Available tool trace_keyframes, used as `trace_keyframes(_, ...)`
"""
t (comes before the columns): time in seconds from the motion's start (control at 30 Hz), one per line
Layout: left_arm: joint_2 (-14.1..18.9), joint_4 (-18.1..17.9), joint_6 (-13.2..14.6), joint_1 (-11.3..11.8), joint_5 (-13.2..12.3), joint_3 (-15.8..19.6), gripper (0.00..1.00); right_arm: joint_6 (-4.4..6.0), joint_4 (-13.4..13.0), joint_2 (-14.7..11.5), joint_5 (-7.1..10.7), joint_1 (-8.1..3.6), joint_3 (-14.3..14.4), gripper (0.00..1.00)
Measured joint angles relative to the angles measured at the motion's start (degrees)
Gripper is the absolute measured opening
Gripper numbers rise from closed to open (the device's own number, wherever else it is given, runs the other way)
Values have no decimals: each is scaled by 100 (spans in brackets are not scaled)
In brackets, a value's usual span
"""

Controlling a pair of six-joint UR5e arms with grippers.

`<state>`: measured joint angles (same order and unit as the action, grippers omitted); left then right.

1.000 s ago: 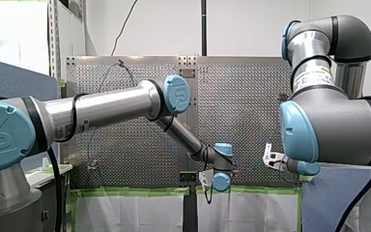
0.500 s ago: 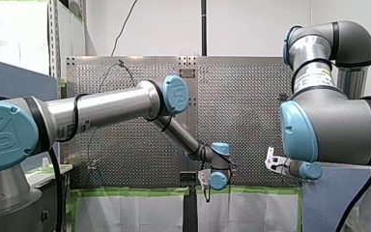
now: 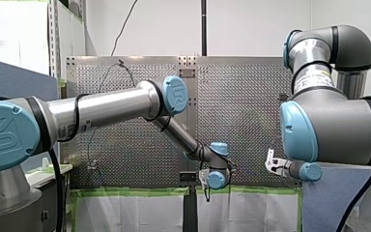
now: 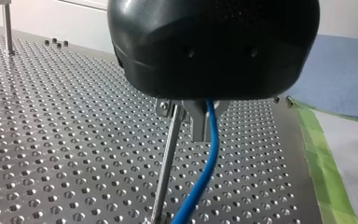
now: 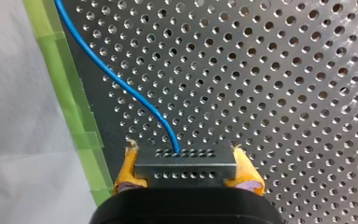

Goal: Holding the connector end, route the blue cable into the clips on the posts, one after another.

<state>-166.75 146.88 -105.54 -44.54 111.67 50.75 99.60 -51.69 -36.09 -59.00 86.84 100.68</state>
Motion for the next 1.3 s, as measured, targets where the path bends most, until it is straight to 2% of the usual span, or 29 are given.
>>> trace_keyframes(0.23,-1,43,-11,80,-63,-101,0,42,0,2,6,15,-107,0)
trace_keyframes(0.43,-2,123,-60,97,-138,-213,0,135,5,8,5,-3,-244,0)
trace_keyframes(0.7,-8,203,-311,230,-326,-241,0,157,29,16,0,0,-400,0)
trace_keyframes(0.87,-13,326,-427,335,-463,-245,0,139,19,24,-9,39,-433,0)
trace_keyframes(1.03,-146,387,-527,317,-657,-295,0,98,34,121,-11,65,-484,0)
trace_keyframes(1.2,-273,493,-619,290,-815,-494,0,-54,209,338,-27,96,-648,0)
trace_keyframes(1.3,-287,574,-660,327,-846,-637,0,-99,312,397,-38,120,-736,0)
